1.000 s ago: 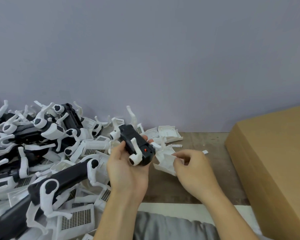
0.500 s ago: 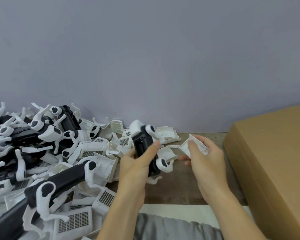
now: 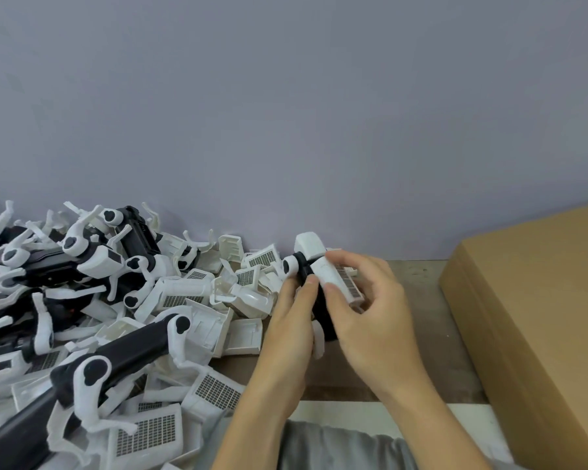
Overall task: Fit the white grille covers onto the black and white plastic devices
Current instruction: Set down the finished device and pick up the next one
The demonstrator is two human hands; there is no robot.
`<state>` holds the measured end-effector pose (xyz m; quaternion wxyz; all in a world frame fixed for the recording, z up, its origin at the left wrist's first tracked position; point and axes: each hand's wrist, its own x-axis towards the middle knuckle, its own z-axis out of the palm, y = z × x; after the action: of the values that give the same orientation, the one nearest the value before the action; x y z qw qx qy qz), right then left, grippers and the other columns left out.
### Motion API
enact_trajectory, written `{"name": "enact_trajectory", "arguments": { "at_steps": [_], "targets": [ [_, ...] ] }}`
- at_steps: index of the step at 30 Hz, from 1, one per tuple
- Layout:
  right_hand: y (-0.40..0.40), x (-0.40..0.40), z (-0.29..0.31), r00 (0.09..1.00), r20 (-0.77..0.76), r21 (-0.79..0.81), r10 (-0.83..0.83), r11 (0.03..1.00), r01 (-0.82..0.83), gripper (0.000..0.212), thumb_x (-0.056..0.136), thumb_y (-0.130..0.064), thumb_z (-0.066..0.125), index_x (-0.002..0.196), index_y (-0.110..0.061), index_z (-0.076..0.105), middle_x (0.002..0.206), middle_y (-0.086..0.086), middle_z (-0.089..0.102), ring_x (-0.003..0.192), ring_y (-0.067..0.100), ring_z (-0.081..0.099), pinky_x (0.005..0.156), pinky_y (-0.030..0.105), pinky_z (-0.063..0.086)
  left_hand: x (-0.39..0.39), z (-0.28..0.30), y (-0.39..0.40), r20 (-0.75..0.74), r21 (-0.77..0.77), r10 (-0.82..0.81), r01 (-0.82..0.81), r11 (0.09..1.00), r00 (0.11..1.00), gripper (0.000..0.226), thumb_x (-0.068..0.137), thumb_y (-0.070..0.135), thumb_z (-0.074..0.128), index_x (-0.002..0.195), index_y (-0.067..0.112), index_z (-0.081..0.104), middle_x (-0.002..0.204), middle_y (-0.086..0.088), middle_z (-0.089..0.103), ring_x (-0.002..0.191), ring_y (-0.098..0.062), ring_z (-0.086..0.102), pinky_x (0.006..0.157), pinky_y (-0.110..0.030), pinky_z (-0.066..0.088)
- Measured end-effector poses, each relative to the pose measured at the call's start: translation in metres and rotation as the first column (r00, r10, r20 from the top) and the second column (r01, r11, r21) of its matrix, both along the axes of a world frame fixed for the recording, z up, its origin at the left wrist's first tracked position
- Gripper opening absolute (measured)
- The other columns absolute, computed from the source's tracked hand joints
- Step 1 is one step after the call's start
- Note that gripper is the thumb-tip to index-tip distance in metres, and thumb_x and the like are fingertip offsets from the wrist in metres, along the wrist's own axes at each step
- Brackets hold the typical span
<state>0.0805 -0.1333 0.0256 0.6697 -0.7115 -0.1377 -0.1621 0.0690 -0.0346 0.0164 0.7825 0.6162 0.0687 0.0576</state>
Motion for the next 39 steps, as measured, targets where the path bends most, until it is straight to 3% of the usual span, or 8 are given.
{"name": "enact_trajectory", "arguments": {
  "at_steps": [6,11,17,25,28,31,36,39],
  "targets": [
    [-0.0014,0.0006,-0.0062,0.995,0.058,-0.186,-0.076,0.979,0.085,0.038,0.085,-0.024,0.076,0.11,-0.039,0.052,0.111,-0.014,0.053,0.101,-0.003,0.055,0.077,0.005,0.045,-0.0006,0.0001,-0.0014,0.081,-0.011,-0.06,0.061,0.998,0.995,0.027,0.104,0.03,0.048,0.127,0.026,0.062,0.12,-0.003,0.072,0.114,-0.019,0.067,0.1,-0.04,0.051],
    [-0.005,-0.0006,-0.0042,0.983,0.17,-0.32,-0.068,0.94,0.12,0.035,0.082,-0.021,0.077,0.105,-0.038,0.056,0.102,-0.017,0.05,0.1,-0.001,0.054,0.079,0.005,0.043,0.0011,-0.0037,0.0014,0.151,0.006,-0.056,0.056,0.998,0.987,0.024,0.104,0.024,0.049,0.126,0.027,0.059,0.116,-0.001,0.074,0.109,-0.015,0.069,0.084,-0.022,0.056],
    [-0.0032,-0.0017,-0.0026,0.98,0.169,-0.271,-0.107,0.951,0.151,0.035,0.08,-0.022,0.078,0.105,-0.035,0.057,0.102,-0.015,0.048,0.097,-0.008,0.053,0.074,0.002,0.043,0.0014,-0.0039,-0.0031,0.183,0.061,-0.033,0.022,0.998,0.983,0.023,0.106,0.027,0.047,0.122,0.027,0.063,0.116,-0.002,0.073,0.112,-0.016,0.068,0.096,-0.035,0.05],
    [-0.0031,-0.0012,-0.0033,0.977,0.193,-0.321,-0.092,0.935,0.152,0.033,0.081,-0.023,0.08,0.101,-0.035,0.056,0.102,-0.018,0.051,0.098,-0.003,0.055,0.076,0.005,0.044,0.0001,-0.0009,-0.0005,0.214,0.033,-0.011,0.004,0.999,0.977,0.022,0.103,0.017,0.05,0.119,0.022,0.065,0.11,-0.006,0.075,0.104,-0.019,0.071,0.084,-0.026,0.056],
    [-0.0062,0.0003,-0.0018,0.997,0.075,-0.15,0.034,0.988,-0.022,0.023,0.088,-0.016,0.073,0.102,-0.031,0.063,0.098,-0.014,0.066,0.099,0.005,0.064,0.079,0.013,0.05,0.0005,-0.0007,0.0021,0.183,-0.011,0.05,-0.049,0.999,0.982,0.025,0.104,0.022,0.049,0.119,0.025,0.068,0.114,-0.002,0.074,0.11,-0.02,0.069,0.097,-0.039,0.052],
    [-0.0067,0.0023,-0.0003,0.989,-0.126,0.13,0.077,0.99,-0.061,0.005,0.095,-0.021,0.065,0.098,-0.024,0.067,0.09,-0.012,0.073,0.087,0.009,0.071,0.07,0.019,0.055,0.0,0.0008,0.0018,0.179,-0.056,0.043,-0.033,0.998,0.983,0.022,0.1,0.033,0.054,0.113,0.028,0.072,0.111,-0.003,0.075,0.106,-0.021,0.071,0.087,-0.035,0.057],
    [-0.006,0.0025,0.0019,0.933,-0.243,0.184,0.264,0.957,-0.223,0.041,0.088,-0.05,0.055,0.089,-0.016,0.079,0.088,0.003,0.078,0.088,0.017,0.074,0.077,0.028,0.06,-0.0009,0.004,-0.0006,0.243,0.071,0.055,-0.075,0.995,0.968,0.041,0.092,0.049,0.054,0.108,0.016,0.074,0.101,-0.011,0.076,0.098,-0.03,0.072,0.086,-0.043,0.058],
    [-0.0035,0.0033,0.0002,0.93,-0.27,0.164,0.248,0.964,-0.21,0.033,0.092,-0.043,0.061,0.093,-0.015,0.079,0.09,0.004,0.078,0.093,0.021,0.074,0.087,0.038,0.058,-0.001,0.0049,0.0011,0.285,0.174,0.091,-0.144,0.974,0.954,0.044,0.091,0.048,0.05,0.098,0.012,0.073,0.093,-0.015,0.074,0.092,-0.037,0.069,0.083,-0.053,0.055]
  ]
}}
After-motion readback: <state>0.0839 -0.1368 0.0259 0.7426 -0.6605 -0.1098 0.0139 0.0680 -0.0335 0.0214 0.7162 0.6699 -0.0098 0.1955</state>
